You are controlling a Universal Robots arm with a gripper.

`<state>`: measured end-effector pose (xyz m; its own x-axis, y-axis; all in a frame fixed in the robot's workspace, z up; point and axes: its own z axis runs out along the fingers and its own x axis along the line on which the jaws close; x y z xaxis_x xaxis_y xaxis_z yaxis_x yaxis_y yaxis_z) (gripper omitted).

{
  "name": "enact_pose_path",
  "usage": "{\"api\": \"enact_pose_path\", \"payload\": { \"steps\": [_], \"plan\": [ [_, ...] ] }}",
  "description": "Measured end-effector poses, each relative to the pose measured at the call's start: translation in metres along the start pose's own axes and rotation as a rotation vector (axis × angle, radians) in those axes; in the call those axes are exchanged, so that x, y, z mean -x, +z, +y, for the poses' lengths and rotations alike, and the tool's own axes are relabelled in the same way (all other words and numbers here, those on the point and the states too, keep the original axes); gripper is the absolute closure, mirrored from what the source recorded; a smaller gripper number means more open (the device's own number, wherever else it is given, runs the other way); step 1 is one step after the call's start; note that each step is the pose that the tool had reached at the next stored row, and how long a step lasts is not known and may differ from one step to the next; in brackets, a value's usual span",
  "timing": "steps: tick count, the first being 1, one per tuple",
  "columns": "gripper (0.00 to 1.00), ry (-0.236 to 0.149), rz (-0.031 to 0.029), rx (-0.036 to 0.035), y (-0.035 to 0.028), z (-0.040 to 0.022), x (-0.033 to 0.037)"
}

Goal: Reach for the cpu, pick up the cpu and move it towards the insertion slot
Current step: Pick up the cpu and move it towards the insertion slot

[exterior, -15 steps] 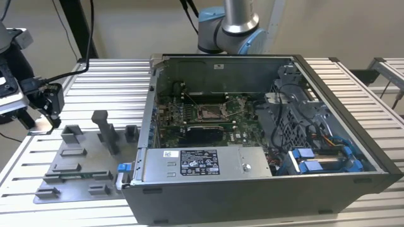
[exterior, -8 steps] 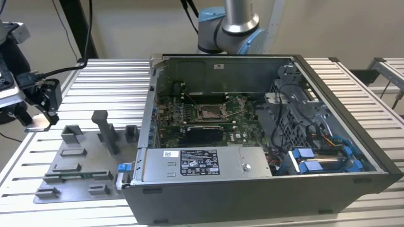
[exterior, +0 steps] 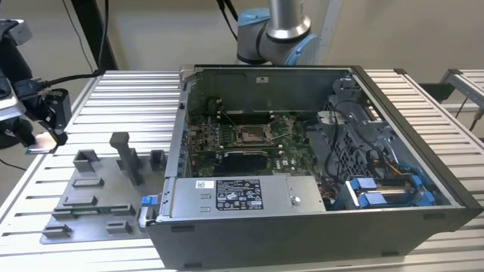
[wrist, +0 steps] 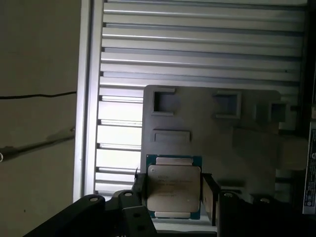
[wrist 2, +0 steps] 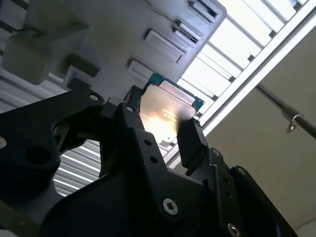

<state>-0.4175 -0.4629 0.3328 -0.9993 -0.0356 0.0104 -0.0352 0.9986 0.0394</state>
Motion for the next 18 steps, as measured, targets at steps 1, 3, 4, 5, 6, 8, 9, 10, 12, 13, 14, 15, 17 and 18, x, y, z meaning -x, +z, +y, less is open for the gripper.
{"api": "enact_pose_path", "payload": {
  "steps": [1, 3, 4, 5, 6, 8, 9, 10, 12, 13, 14, 15, 17, 18],
  "plan": [
    [1.00, 0.000, 0.0000, 0.0000, -0.0013, 0.0000, 0.0000],
    [1.00, 0.000, 0.0000, 0.0000, -0.0048, 0.0002, 0.0000],
    [1.00, 0.000, 0.0001, -0.0002, -0.0070, 0.0003, -0.0001],
    [1.00, 0.000, 0.0001, -0.0002, -0.0090, 0.0004, -0.0001],
    [1.00, 0.000, 0.0001, -0.0002, -0.0110, 0.0004, -0.0001],
    [1.00, 0.000, 0.0000, -0.0002, -0.0149, 0.0006, -0.0001],
    [1.00, 0.000, 0.0001, -0.0002, -0.0169, 0.0007, -0.0002],
    [1.00, 0.000, 0.0001, -0.0002, -0.0188, 0.0008, -0.0002],
    [1.00, 0.000, 0.0002, -0.0003, -0.0232, 0.0009, -0.0002],
    [1.00, 0.000, 0.0001, -0.0002, -0.0254, 0.0010, -0.0002],
    [1.00, 0.000, 0.0001, -0.0002, -0.0271, 0.0011, -0.0003],
    [1.00, 0.000, 0.0002, -0.0003, -0.0286, 0.0011, -0.0003],
    [1.00, 0.000, 0.0001, -0.0002, -0.0318, 0.0013, -0.0003],
    [1.00, 0.000, 0.0001, -0.0002, -0.0337, 0.0013, -0.0004]
  ]
}}
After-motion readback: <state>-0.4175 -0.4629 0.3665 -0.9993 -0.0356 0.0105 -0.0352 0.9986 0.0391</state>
